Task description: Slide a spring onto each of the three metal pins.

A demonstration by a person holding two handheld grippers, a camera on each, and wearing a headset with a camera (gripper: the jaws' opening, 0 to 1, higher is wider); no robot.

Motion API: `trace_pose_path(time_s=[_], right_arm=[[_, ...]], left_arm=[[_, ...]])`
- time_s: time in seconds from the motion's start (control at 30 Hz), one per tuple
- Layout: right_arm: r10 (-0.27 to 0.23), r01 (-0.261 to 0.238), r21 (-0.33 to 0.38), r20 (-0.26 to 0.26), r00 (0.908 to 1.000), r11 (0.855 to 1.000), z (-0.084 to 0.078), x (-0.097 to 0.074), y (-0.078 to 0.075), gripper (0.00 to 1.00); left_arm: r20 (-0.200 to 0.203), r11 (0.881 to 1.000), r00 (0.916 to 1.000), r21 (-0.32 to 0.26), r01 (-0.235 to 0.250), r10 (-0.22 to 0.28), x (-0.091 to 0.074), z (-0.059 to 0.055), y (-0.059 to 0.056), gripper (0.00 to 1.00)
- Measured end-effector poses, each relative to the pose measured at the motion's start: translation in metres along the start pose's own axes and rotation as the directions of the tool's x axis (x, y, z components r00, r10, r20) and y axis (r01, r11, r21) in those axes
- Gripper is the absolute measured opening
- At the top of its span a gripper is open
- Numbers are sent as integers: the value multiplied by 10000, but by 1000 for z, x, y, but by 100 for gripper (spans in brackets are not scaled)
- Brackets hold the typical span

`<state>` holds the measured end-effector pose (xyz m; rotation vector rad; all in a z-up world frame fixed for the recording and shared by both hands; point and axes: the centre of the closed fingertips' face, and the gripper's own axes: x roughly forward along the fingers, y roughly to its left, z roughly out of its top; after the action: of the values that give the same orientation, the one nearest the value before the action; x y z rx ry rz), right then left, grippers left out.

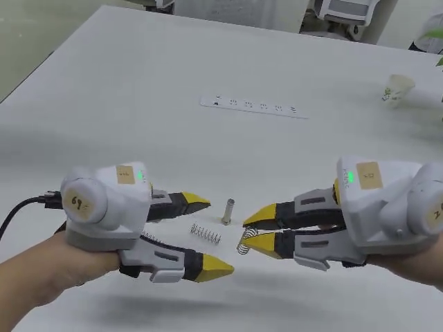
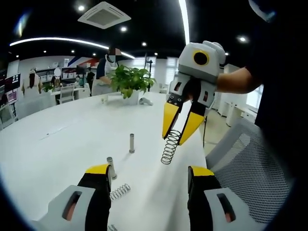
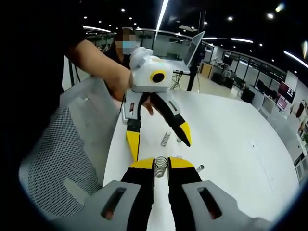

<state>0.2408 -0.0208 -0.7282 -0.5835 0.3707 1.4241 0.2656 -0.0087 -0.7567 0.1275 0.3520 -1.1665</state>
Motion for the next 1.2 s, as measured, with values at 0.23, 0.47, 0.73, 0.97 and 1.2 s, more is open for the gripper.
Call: trace_pose_path(time_s=[0.23,0.47,0.73,0.97,1.2], right_arm=[[-117,117,21,-26,9999,9999,-2,-1,-3,7],[-239,239,16,-119,9996,9997,-5,-3,-6,7],[-430,431,73,-148,9990,9990,-9,-4,-9,7],[-488,489,46,-160,9987,9988,-9,-5,-11,7],[-525,525,-29,-329,9981,9986,-13,-5,-14,7]], left_arm=[[160,9993,9992,10,-374,374,-6,3,6,74],[184,9948,9947,2,-1016,1016,-20,3,19,85],[229,9820,9823,-371,-1851,1860,-42,-4,38,98],[147,9707,9729,-723,-2293,2309,-57,-13,50,98],[85,9615,9649,-866,-2606,2623,-66,-20,57,98]])
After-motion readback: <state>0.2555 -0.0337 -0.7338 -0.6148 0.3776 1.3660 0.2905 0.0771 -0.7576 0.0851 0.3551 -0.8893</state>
